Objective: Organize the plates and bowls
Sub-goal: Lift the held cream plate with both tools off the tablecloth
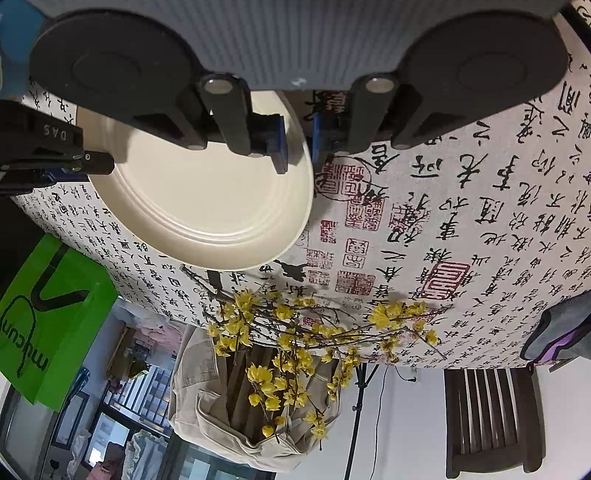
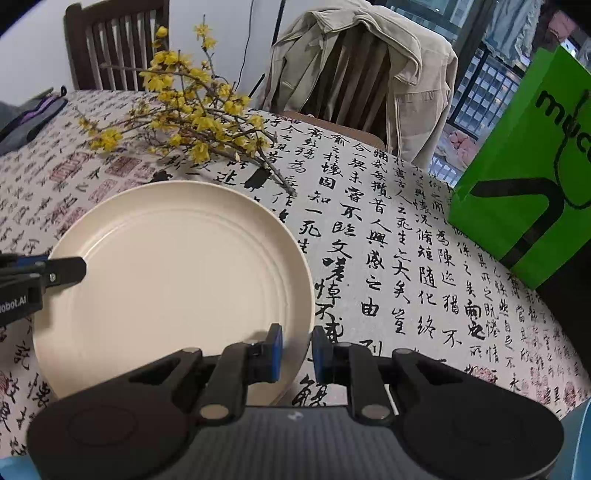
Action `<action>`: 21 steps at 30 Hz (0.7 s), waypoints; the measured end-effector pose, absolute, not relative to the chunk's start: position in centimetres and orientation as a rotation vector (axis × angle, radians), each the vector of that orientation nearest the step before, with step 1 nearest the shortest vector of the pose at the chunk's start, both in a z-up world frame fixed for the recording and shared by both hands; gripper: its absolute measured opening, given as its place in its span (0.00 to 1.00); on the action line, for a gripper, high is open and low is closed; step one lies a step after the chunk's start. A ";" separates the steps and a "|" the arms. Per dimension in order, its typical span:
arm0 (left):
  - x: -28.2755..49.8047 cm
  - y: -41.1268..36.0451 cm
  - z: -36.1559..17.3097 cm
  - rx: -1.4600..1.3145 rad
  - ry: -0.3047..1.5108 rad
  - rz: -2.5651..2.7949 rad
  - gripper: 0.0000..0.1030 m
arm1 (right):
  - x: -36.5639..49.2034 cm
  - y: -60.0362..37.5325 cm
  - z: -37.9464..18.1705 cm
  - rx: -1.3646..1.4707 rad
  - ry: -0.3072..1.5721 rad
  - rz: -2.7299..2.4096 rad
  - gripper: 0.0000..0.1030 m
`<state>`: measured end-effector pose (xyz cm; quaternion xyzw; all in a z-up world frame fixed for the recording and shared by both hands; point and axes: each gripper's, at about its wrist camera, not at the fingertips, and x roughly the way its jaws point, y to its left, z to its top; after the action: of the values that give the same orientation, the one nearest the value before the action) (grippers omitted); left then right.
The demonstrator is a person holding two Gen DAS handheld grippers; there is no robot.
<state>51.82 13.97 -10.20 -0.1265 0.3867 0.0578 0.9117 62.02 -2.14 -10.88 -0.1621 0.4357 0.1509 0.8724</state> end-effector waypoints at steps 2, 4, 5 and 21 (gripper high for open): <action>51.8 14.0 -10.2 -0.257 0.795 0.122 0.13 | 62.2 -2.4 -10.8 -0.317 0.911 0.320 0.12; 51.8 14.0 -10.2 -0.255 0.795 0.122 0.13 | 62.1 -2.5 -10.7 -0.316 0.907 0.321 0.12; 51.8 13.9 -10.2 -0.254 0.794 0.123 0.13 | 62.1 -2.4 -10.6 -0.319 0.902 0.320 0.12; 51.1 14.1 -8.5 -0.259 0.731 0.143 0.13 | 61.4 -2.8 -8.8 -0.245 0.816 0.327 0.12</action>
<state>51.05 14.06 -8.49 -0.1261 0.3563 0.0699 0.9232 61.37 -2.85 -8.84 -0.1185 0.3942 0.1581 0.8975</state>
